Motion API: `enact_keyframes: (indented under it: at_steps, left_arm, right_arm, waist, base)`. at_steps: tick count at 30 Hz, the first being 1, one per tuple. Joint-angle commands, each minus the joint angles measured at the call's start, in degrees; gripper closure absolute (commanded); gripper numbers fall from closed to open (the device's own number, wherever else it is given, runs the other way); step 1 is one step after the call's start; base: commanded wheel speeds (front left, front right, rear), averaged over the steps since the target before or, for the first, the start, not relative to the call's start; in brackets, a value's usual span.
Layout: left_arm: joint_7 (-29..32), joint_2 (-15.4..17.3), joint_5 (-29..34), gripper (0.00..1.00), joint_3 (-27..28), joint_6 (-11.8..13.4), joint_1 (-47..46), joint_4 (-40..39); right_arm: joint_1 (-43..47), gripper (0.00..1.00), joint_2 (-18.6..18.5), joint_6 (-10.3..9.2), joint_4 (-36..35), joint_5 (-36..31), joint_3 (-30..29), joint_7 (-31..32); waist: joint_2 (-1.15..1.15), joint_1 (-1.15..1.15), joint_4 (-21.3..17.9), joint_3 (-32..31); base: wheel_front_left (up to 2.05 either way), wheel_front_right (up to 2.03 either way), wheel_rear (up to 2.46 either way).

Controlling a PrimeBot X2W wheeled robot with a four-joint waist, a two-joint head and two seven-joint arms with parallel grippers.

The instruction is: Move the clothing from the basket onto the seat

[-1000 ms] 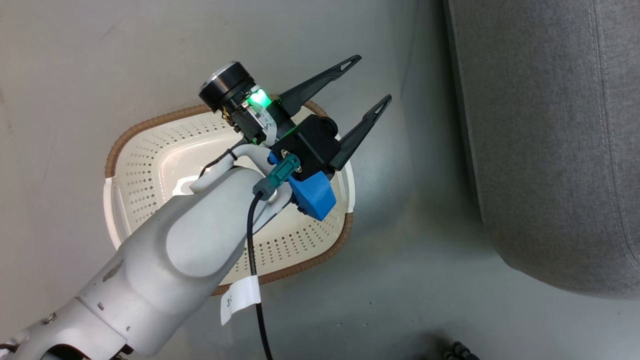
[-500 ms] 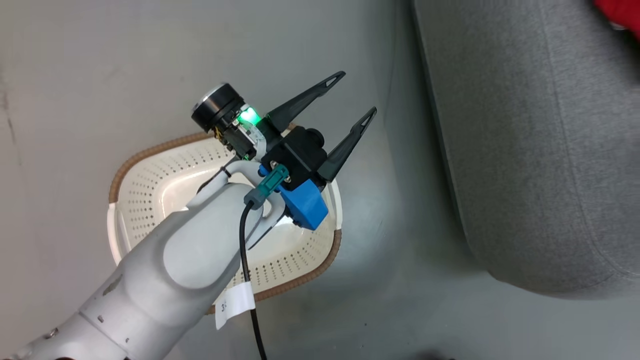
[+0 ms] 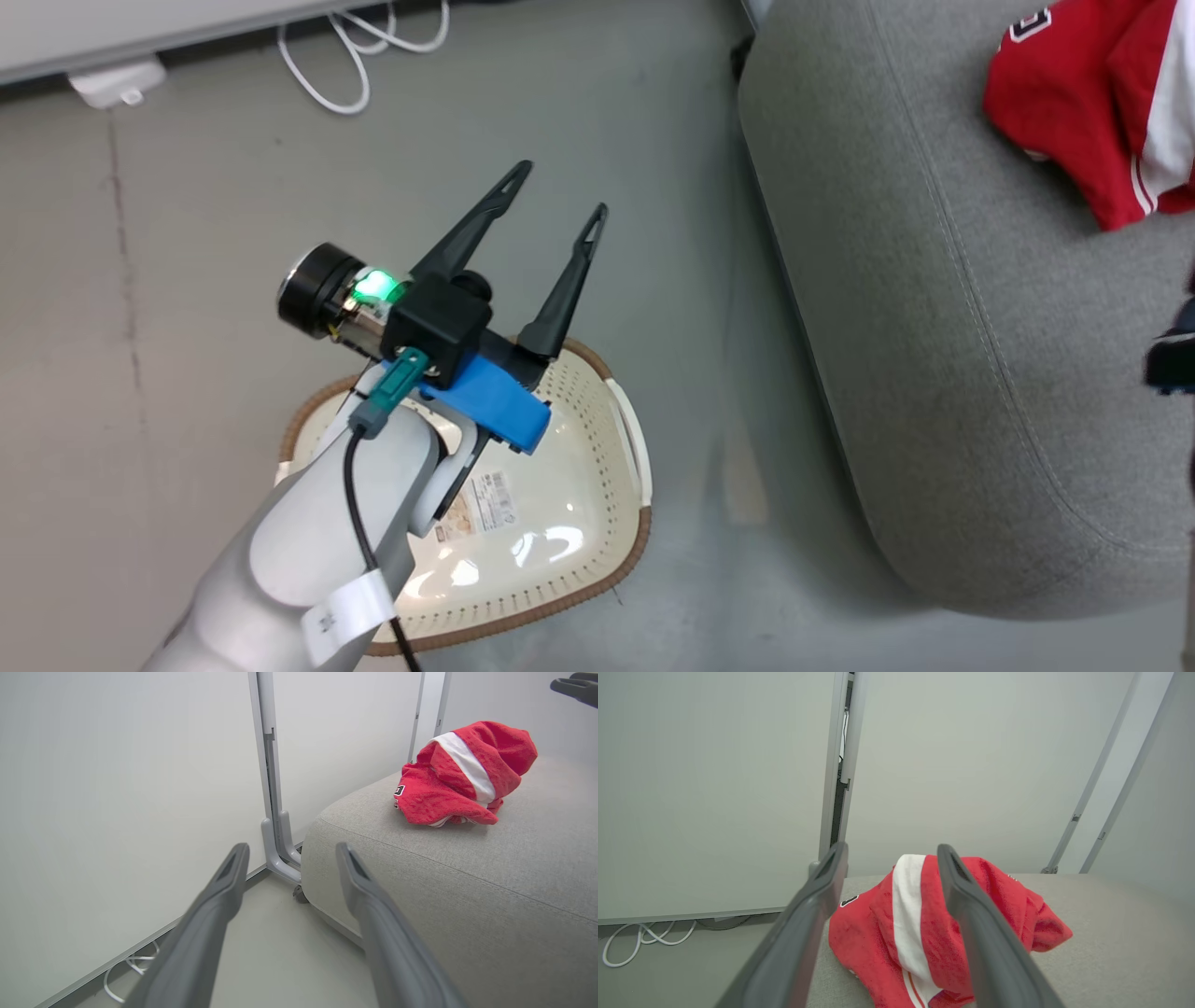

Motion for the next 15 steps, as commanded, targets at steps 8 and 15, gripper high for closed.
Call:
enact_keyframes:
  at_steps: [8,15]
  left_arm:
    - [-0.14,-0.34,1.90,0.00,10.45,1.30,8.51,-3.64]
    - [-0.15,-2.07,4.26,0.00,19.93,1.26,15.25,-5.98]
  right_arm:
    - [4.34,0.00,2.51,0.01,-0.98,1.27,9.80,0.04]
    - [6.97,0.00,4.09,0.00,-0.14,1.96,15.15,0.04]
  waist:
    - [0.00,0.00,5.91,-8.07]
    - [0.00,0.00,8.69,-11.44]
  base:
    - [0.00,0.00,0.00]
    - [0.00,0.00,0.00]
